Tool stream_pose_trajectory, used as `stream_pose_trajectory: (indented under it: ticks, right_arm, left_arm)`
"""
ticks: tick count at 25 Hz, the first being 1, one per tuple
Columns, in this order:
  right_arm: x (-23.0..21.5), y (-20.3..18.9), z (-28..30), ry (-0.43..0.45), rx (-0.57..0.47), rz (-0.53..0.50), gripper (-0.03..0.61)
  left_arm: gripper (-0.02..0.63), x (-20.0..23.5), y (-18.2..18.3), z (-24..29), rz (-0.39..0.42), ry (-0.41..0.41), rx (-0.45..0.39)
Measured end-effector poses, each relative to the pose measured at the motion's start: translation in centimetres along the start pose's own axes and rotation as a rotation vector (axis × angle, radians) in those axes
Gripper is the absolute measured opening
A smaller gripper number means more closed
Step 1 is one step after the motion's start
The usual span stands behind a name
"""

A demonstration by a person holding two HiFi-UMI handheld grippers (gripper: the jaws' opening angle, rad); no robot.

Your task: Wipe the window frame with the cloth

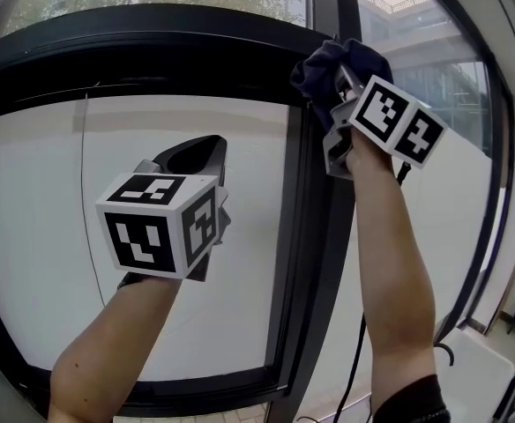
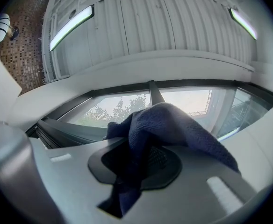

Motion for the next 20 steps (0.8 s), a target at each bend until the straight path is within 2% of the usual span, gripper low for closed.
stream_pose_trajectory:
  ticks: [10,16,20]
  right_arm:
    - [0.3,0.5,-1.6,0.018,-0.010,-0.079,0.066]
    - [0.1,0.1,-2.6,-0.044,0.059,-0.116,0.066]
    - [0.0,-0.7,-2.7,-0.065,0.078,-0.122,0.066]
  left_arm:
    - [-0.006,-1.2,-0.8,1.1,-0.031,-0.068,0.024]
    - [-0.006,-0.6,-0.4,1.0,-0.067,-0.123,0.008]
    - [-0.006,-0.5,-1.0,1.0,-0.131,-0.182,0.011]
Point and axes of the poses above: the fingertips, and each gripper's own axes: z forward along the fingers, x to its left, y out of its top, the point moved 7 cm from there along -z, backward along the fingers, and after that the axes turned 2 degrees about z, right-handed, at the moved point
